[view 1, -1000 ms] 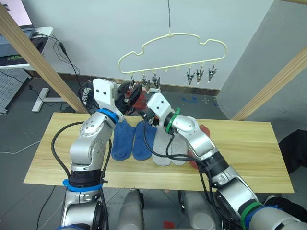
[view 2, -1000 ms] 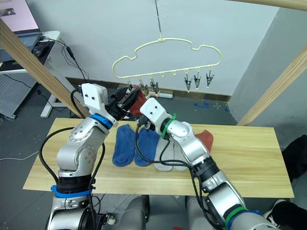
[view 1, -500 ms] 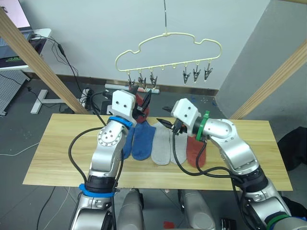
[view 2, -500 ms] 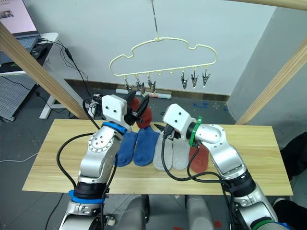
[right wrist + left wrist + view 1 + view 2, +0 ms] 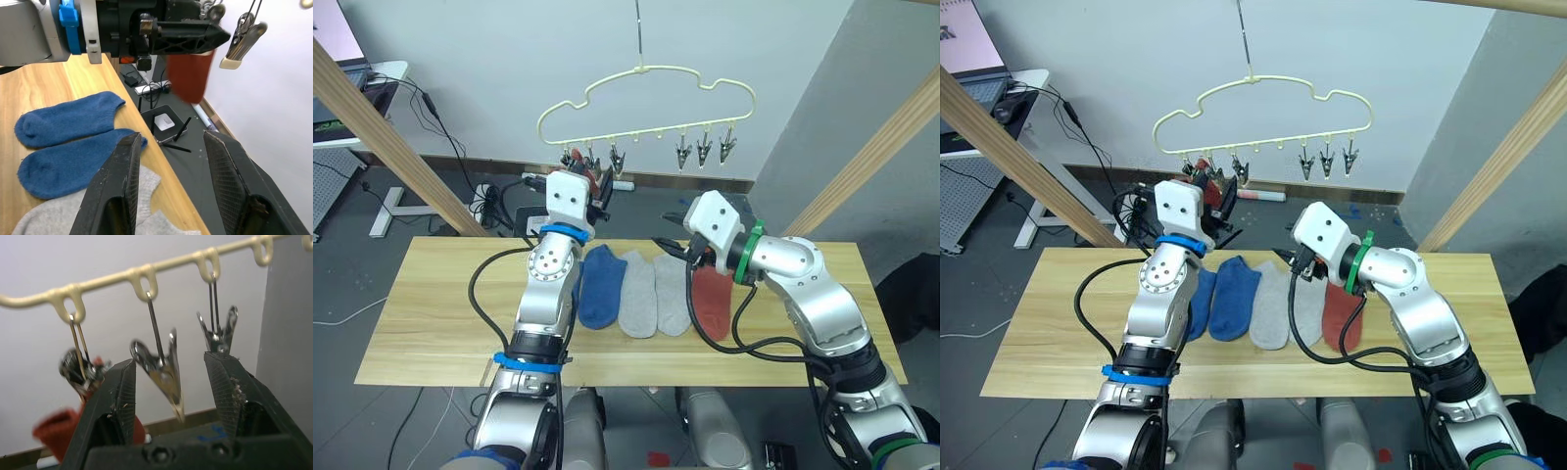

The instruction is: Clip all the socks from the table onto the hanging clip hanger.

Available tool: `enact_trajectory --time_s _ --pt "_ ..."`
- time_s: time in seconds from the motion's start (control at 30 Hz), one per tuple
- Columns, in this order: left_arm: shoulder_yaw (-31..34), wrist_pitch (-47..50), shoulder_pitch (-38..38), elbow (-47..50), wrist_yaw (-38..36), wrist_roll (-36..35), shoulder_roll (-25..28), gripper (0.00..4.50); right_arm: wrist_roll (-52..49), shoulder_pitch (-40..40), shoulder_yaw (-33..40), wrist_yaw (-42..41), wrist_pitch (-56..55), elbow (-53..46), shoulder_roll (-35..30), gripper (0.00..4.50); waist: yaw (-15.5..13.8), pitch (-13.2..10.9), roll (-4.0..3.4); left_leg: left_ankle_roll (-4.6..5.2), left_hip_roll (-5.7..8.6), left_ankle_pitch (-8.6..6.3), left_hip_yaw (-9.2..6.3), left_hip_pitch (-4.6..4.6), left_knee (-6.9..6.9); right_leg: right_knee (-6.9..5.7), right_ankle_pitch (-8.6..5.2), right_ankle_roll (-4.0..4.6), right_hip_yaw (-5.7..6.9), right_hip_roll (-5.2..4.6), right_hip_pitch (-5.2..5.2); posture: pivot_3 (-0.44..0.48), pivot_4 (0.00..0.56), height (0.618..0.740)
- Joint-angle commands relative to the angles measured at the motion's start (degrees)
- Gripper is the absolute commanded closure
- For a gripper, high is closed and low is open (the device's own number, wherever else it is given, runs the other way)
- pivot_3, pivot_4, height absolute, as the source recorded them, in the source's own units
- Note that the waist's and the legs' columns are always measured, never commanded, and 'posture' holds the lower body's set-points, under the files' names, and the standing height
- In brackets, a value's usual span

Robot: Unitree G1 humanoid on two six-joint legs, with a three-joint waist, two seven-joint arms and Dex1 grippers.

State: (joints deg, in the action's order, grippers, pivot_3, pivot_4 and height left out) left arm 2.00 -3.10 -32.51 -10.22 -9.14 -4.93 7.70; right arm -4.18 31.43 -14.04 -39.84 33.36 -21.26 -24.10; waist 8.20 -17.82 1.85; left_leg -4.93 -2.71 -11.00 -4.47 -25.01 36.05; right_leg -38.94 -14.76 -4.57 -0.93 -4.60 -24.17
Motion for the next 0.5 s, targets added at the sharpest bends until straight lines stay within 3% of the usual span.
enact_trajectory --time_s 0.03,0.5 --pt "0.49 -2.04 -1.40 -0.18 0.74 0.47 -0.33 2.05 -1.09 1.22 1.92 0.28 -0.50 -1.75 -0.43 2.45 0.02 0.00 0.00 0.00 0.00 0.00 0.00 0.00 0.00 0.00 0.00 0.00 0.00 0.00 0.00 -0.301 0.306 0.689" --pt "2.22 -2.69 -3.92 -1.88 3.48 0.17 -0.91 2.05 -2.87 1.42 3.17 0.09 -0.55 -1.49 -0.98 2.45 0.13 0.00 0.00 0.00 0.00 0.00 0.00 0.00 -0.01 0.00 0.00 0.00 0.00 0.00 0.00 -0.305 0.304 0.689"
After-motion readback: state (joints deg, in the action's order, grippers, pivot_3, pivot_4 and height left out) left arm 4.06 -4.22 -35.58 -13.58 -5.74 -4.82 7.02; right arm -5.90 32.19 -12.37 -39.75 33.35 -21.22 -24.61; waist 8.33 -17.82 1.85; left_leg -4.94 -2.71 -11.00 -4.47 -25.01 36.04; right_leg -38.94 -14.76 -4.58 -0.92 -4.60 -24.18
